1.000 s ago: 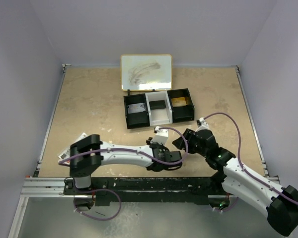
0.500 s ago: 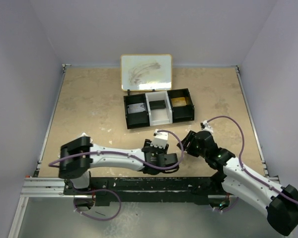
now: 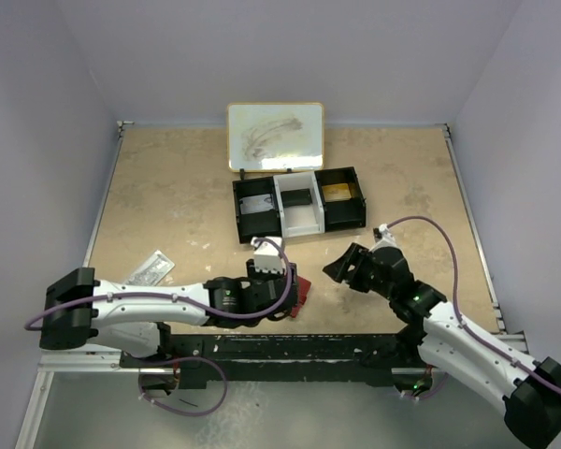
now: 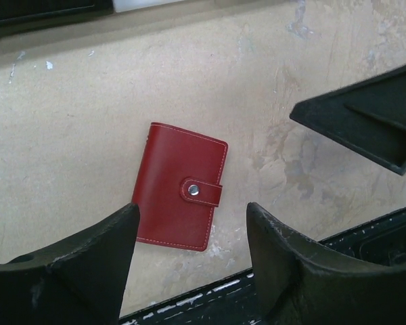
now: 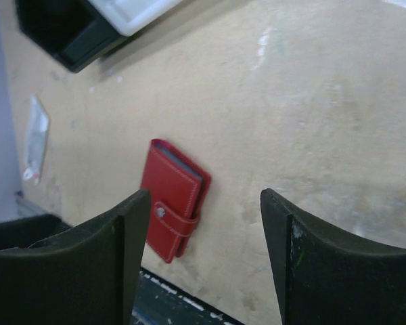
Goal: Take the credit cards out of the card holder
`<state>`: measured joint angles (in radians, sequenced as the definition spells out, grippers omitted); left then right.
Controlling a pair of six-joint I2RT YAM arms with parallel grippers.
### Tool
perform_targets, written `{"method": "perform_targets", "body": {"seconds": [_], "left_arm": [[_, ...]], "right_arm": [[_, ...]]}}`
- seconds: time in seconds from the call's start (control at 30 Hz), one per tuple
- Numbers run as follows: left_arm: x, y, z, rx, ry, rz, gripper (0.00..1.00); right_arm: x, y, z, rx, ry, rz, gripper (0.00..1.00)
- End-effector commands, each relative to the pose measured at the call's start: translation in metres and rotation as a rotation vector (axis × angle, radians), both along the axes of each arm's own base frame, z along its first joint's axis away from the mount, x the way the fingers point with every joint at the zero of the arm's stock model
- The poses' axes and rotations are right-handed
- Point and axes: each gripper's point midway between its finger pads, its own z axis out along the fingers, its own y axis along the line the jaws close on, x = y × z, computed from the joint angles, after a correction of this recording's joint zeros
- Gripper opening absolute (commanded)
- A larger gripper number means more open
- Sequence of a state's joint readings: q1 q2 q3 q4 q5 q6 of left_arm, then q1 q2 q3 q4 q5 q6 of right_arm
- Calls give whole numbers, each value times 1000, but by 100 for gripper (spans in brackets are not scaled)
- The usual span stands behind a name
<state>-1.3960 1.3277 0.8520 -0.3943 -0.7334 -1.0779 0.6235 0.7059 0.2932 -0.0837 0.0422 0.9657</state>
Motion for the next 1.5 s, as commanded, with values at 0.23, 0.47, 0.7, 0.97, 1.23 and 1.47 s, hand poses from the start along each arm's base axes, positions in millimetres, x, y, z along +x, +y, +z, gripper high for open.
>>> {"method": "perform_targets", "body": {"seconds": [0.23,0.47,0.7,0.97,1.23,1.47], "left_arm": [[21,43,-2,-337,43,122,63],[20,55,-32,-283,86,191,63],[25,64,-36,-299,71,256,63],[29,69,-33,-312,54,298,62],[25,78,-37,-312,63,302,62],[23,70,-41,-316,77,266,62]], "right_arm": [[-16,62,30,169,-140,401,57],[-6,71,30,19,-110,490,48],[-10,78,25,-126,-88,522,45],[-31,100,4,-271,-14,600,46],[-32,109,-8,-380,-11,621,45],[-30,107,-26,-466,17,647,46]]}}
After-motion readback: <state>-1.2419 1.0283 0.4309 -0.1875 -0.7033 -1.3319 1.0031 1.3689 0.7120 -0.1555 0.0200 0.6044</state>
